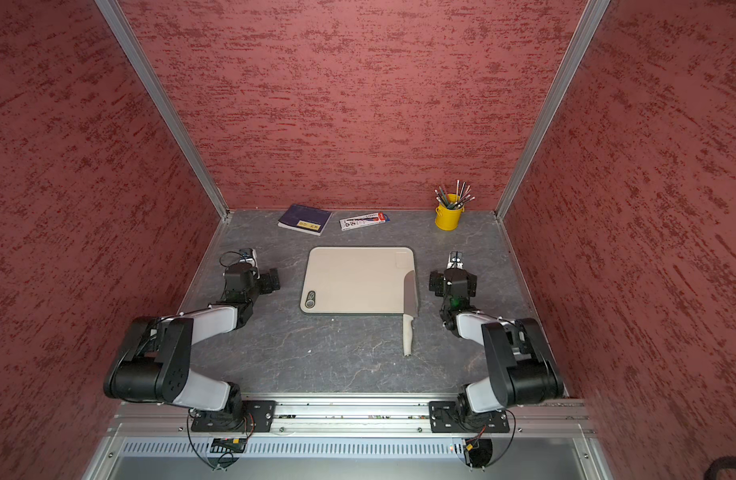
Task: Align the knife with the edge of the cutting board
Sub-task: Reset both arms
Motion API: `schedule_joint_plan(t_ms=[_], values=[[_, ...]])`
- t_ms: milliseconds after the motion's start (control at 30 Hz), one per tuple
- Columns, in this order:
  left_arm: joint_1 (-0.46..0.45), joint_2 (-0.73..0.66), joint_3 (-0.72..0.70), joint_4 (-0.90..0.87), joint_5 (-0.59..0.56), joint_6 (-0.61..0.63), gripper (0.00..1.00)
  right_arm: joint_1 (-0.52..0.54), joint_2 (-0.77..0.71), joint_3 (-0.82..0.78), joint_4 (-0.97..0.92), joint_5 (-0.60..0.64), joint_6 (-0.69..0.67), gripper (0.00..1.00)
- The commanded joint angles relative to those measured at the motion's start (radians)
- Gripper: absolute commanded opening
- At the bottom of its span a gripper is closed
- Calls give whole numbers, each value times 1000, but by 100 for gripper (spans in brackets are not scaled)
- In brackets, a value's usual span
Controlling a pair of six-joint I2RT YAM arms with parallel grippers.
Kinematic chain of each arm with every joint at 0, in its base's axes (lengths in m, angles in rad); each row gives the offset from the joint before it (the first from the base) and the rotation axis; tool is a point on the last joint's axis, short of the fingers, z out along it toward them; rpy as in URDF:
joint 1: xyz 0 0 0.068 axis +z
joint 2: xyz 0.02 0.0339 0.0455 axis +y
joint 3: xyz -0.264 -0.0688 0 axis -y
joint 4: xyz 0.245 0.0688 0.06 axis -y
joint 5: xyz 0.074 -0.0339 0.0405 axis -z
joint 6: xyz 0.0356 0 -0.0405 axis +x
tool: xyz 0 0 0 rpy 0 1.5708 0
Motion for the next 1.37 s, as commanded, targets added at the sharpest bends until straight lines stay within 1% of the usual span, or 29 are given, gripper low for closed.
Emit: schedule_joint_plan(t_ms=[0, 33, 67, 100, 133, 167, 200, 233, 267, 300, 333, 367, 400, 433, 567, 1333], values=[[27, 8, -13, 183, 81, 51, 100, -15, -5, -39, 259, -14, -37, 98], [25, 0, -51, 237, 94, 59, 100, -21, -22, -90, 328, -40, -30, 98], [30, -13, -88, 289, 121, 59, 100, -30, -15, -142, 415, -98, -35, 98], [46, -7, -138, 389, 186, 61, 100, -47, 28, -184, 530, -200, -53, 98], [48, 40, -207, 576, 224, 77, 100, -51, 42, -190, 554, -232, -71, 98], [38, 41, -238, 612, 226, 93, 100, -50, 27, -161, 477, -206, -60, 98], [27, 9, -220, 528, 212, 97, 100, -51, 43, -142, 473, -169, -49, 98], [26, 41, -195, 541, 183, 96, 100, -51, 45, -116, 421, -118, -29, 98], [25, 35, -166, 481, 147, 76, 100, -53, 40, -94, 376, -96, -12, 98], [54, 32, -138, 411, 183, 53, 100, -60, 46, -100, 399, -105, -10, 99], [70, 39, -141, 437, 214, 46, 100, -60, 44, -97, 381, -105, -9, 99], [67, 28, -135, 397, 206, 47, 100, -62, 43, -98, 387, -105, -9, 98], [64, 40, -143, 439, 203, 51, 100, -61, 44, -101, 392, -106, -8, 98], [63, 29, -137, 409, 200, 49, 100, -61, 38, -105, 393, -106, -10, 98], [64, 37, -142, 432, 199, 50, 100, -61, 40, -106, 400, -105, -10, 98], [64, 34, -140, 422, 199, 47, 100, -66, 38, -105, 394, -114, -8, 98]])
